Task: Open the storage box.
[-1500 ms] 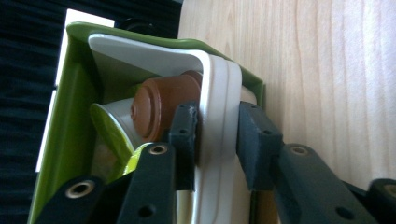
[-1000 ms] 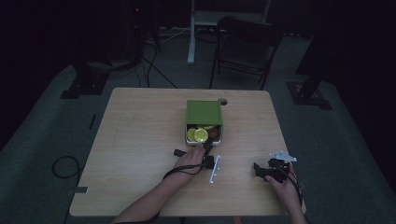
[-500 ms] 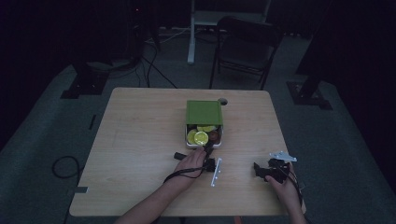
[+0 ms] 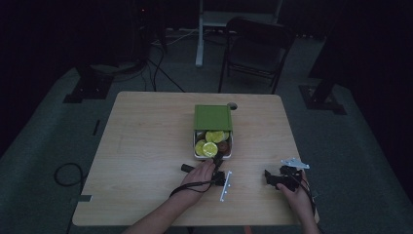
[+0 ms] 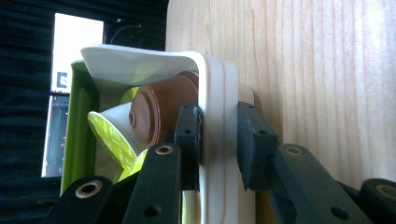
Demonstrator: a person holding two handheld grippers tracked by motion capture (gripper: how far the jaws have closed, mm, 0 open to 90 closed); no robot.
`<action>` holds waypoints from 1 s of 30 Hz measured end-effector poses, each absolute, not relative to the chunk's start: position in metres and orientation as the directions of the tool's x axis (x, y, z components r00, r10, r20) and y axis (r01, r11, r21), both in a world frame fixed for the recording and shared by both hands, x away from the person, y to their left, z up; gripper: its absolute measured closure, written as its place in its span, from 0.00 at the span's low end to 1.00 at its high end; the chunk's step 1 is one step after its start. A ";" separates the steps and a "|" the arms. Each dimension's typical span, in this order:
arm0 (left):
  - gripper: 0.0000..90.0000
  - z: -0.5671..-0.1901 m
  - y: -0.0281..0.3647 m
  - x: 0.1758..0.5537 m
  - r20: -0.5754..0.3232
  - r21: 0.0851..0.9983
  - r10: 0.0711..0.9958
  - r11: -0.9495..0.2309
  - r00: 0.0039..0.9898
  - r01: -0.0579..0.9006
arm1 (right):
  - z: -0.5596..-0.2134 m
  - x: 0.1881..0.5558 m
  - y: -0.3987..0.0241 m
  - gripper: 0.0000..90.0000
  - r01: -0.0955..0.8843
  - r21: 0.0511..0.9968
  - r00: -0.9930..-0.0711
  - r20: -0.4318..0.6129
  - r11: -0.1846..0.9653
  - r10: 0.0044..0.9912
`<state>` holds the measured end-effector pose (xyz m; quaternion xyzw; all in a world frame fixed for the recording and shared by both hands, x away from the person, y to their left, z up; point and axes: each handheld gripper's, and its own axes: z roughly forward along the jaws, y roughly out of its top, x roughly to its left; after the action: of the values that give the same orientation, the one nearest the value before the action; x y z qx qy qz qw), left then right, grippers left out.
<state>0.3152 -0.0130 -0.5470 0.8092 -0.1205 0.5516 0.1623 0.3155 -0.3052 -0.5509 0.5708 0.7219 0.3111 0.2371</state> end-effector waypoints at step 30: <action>0.81 -0.548 -0.012 0.275 0.925 0.141 -0.019 -0.910 0.380 -0.391 | -0.551 0.316 -0.305 0.11 0.677 0.720 -0.236 0.013 0.154 0.972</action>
<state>0.2749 -0.0122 -0.5482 0.8128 -0.1261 0.5424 0.1711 0.3155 -0.3052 -0.5509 0.5709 0.7218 0.3112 0.2370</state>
